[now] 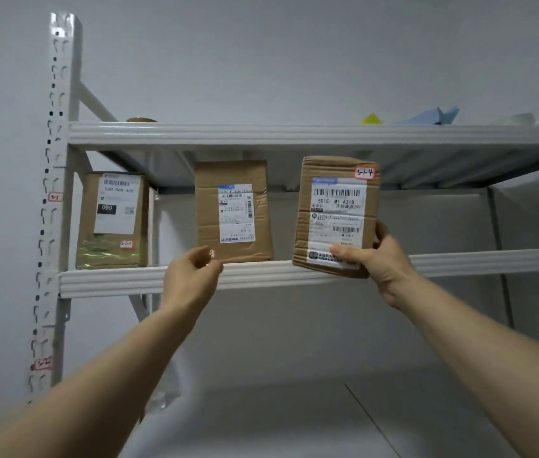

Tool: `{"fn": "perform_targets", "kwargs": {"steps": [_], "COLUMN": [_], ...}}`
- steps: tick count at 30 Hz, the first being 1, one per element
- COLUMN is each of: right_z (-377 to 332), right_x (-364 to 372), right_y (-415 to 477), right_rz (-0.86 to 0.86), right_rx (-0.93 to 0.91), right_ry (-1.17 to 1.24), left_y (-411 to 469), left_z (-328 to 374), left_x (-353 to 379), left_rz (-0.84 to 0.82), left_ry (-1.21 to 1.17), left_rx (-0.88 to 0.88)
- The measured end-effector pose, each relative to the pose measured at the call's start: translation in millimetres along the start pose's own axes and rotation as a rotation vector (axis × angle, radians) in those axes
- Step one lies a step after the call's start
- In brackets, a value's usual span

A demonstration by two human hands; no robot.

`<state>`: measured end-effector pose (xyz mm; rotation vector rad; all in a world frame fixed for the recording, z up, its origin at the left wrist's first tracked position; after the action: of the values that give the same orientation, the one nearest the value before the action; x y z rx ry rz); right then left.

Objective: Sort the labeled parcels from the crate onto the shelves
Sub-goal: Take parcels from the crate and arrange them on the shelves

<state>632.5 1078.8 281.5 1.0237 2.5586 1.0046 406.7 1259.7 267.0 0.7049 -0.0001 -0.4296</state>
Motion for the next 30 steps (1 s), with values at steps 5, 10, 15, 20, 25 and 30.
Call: {"fn": "perform_targets", "kwargs": {"steps": [5,10,15,20,25,30], "right_z": [22,42,63,77,84,87], "right_x": [-11,-7,0,16,23,22], "right_y": [51,88,126,146,155,158], "right_rz": [0.036,0.021,-0.102,-0.292,-0.325,-0.305], "right_rx": [0.008,0.008,0.049,0.155,0.197,0.211], "right_ry": [-0.054,-0.148,-0.235,-0.286,-0.346,-0.355], "left_y": [65,109,128,138,139,136], "left_z": [-38,-64,-71,-75,-78,-76], "left_x": [-13,-5,4,6,7,11], "left_rz": [0.069,0.035,0.056,0.061,0.094,0.125], "left_ry": [0.221,0.335,0.573,0.612,0.649,0.684], "left_rx": [-0.058,-0.077,-0.11,-0.122,-0.115,-0.109]}}
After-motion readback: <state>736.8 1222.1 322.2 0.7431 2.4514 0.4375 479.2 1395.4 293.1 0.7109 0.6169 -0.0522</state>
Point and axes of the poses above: each hand's wrist, its own y-axis towards the middle knuckle, its own x-axis out of the palm, z = x × y, the point moved 7 cm from there along y, towards the middle knuckle, and after that the axes turned 8 degrees about -z, right-handed, at the moved point
